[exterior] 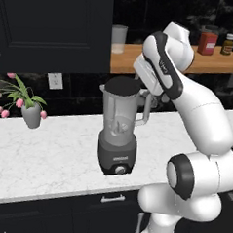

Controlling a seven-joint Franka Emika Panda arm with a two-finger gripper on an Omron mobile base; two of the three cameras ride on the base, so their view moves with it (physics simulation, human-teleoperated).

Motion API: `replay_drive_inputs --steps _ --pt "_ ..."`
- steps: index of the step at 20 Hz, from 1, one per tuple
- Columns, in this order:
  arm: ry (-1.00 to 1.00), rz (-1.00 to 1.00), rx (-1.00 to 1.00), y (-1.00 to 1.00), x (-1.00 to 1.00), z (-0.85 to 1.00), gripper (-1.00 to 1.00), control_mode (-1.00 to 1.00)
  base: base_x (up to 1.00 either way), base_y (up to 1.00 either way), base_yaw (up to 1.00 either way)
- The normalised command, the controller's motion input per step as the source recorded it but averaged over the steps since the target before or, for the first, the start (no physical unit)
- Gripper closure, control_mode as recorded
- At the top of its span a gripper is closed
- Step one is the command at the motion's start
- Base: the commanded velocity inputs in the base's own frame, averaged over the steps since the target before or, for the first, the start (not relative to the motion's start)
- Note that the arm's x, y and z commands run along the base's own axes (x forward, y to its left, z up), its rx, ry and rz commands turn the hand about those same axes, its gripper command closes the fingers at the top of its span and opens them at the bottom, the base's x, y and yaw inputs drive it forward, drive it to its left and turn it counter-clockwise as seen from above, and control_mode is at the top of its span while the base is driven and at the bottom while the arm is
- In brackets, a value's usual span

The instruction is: Close the lid blender by securely placing the lid on top.

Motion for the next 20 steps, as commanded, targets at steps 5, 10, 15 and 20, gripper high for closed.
replay_drive_inputs --steps 5,10,15,20 --pt "0.0 0.0 0.0 0.01 0.25 0.0 -1.0 -1.0 0.0 0.0 0.0" --pt "0.01 -0.01 0.0 0.11 0.11 -0.04 -1.0 -1.0 0.0 0.0 0.0" --pt "0.0 -0.12 0.0 0.05 0.07 0.09 -1.0 -1.0 0.0 0.0 0.0" --pt "0.0 -0.25 0.0 0.05 0.32 -0.03 -1.0 -1.0 0.0 0.0 0.0"
